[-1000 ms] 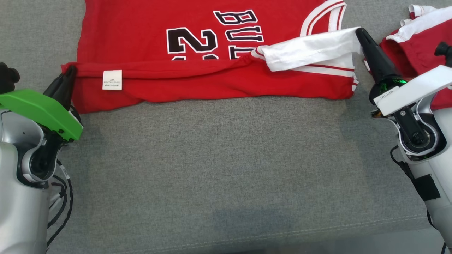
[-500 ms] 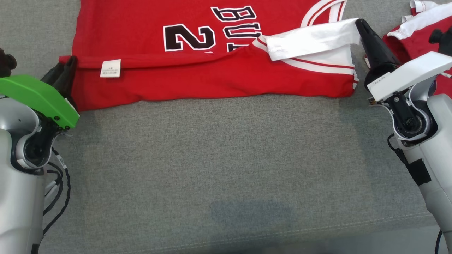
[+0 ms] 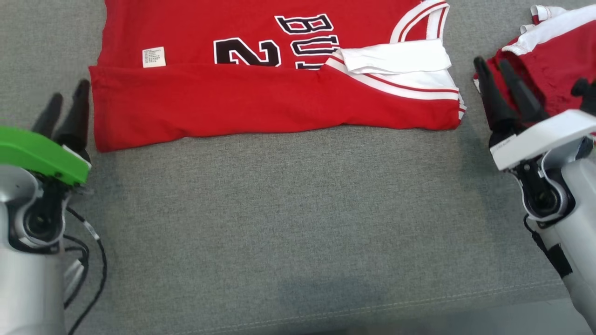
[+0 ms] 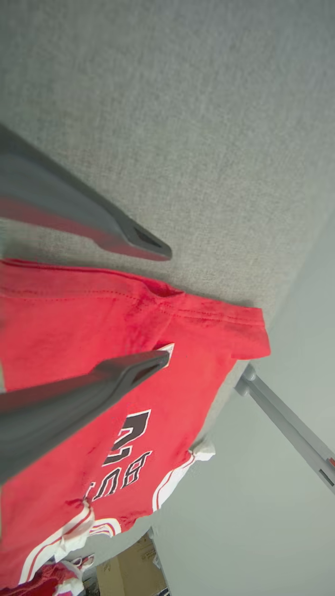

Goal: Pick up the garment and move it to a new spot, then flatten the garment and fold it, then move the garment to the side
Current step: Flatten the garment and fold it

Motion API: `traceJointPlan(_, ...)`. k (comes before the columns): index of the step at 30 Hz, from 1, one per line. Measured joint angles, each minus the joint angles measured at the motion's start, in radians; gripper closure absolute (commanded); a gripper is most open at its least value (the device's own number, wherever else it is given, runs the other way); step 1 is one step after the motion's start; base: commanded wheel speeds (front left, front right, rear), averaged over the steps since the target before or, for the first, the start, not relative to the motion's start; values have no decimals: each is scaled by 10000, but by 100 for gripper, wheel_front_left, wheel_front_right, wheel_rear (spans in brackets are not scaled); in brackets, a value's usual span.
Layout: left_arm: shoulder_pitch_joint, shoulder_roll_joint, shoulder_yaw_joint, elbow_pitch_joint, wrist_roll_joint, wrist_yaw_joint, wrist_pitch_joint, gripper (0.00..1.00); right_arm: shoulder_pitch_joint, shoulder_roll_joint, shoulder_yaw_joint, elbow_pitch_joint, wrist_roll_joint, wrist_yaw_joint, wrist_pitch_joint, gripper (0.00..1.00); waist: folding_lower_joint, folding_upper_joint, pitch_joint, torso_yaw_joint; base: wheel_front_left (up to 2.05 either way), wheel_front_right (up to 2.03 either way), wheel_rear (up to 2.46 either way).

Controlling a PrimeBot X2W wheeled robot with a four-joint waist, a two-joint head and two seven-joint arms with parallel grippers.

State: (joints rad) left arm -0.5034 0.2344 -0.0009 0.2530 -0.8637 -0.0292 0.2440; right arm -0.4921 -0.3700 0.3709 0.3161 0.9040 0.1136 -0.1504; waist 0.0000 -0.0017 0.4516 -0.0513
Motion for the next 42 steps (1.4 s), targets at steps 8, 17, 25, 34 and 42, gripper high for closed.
traceJointPlan(8, 912, -395, -10, 100, -456, 0, -31, 0, 1058, -8, 309, 109, -50, -6, -115, 0, 0, 0, -179, 178, 0, 0, 0)
traceJointPlan(17, 933, -349, -474, -2, -374, -77, 234, 0, 1086, -4, 679, 67, -205, -19, 96, 0, 0, 0, -219, 322, 0, 0, 0)
traceJointPlan(25, 940, -242, -1020, 276, 31, -86, 807, 0, 1083, -173, 982, -2, -635, -255, 437, 0, 0, 0, -257, 361, 0, 0, 0)
traceJointPlan(34, 908, -73, -1034, 257, 146, -58, 951, 0, 1064, -353, 1170, -224, -698, -453, 1093, 0, 0, 0, -162, 356, 0, 0, 0)
traceJointPlan(42, 622, -301, -1283, 384, 67, -196, 1070, 100, 779, -407, 1241, -242, -675, -523, 1530, 100, 0, 0, -104, 396, 0, 0, 0)
